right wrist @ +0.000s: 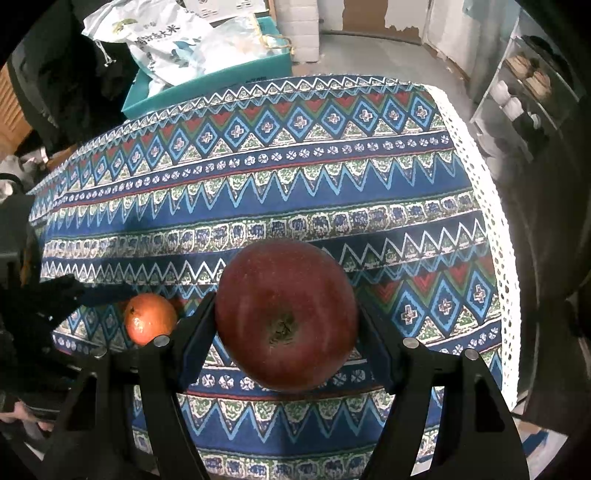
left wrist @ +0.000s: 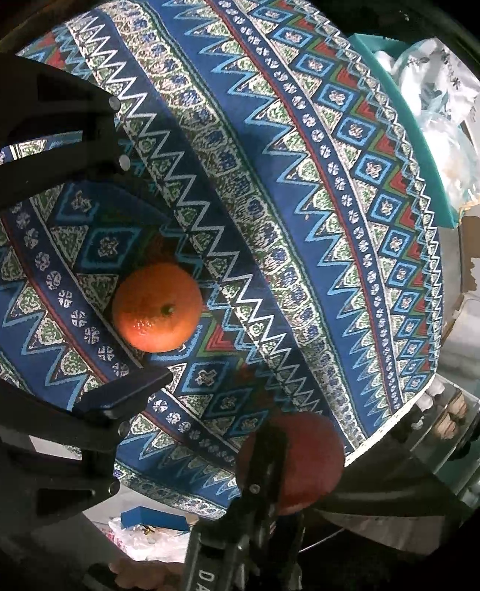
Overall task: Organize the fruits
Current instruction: 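Close the left tool on the small orange, then lift the orange and red apple with both tools and carry them over the glass bowl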
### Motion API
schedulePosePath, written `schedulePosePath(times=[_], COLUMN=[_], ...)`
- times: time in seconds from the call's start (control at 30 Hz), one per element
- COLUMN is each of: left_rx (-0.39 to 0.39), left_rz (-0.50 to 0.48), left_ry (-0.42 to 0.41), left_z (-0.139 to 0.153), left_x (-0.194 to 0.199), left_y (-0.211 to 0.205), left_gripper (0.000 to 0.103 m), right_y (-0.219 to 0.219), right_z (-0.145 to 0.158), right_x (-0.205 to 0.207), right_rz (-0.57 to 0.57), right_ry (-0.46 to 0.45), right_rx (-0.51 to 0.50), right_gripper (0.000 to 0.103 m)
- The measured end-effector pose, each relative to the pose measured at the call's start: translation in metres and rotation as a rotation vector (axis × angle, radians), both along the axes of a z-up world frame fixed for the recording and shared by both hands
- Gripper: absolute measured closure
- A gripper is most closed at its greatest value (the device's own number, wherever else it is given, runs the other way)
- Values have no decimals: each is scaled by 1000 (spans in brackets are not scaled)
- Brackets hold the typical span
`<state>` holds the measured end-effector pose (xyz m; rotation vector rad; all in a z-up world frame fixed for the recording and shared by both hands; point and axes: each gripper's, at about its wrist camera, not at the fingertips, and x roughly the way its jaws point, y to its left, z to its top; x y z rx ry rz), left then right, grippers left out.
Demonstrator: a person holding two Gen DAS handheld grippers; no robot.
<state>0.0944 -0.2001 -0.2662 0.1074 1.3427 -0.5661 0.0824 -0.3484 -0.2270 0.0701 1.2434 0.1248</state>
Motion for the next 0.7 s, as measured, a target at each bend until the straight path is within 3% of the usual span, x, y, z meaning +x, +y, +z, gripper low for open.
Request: schedulePosePath(times=[0.2,0.33,0.7], left_rx=[-22,28,34], left_rz=[-30,-38,13], left_ry=[-4,-64,-170], left_z=[-2,2,43], left_x=[-2,-4,-9], left_y=[-5,-7,17], left_gripper=[55,56,56], right_y=[3,7,21], right_z=[-2,3,37], right_x=[0,1,0], right_rz=[3,12,50], right_ry=[1,-17,-114], right_rx=[1,-19,-44], right_gripper=[31,31,31])
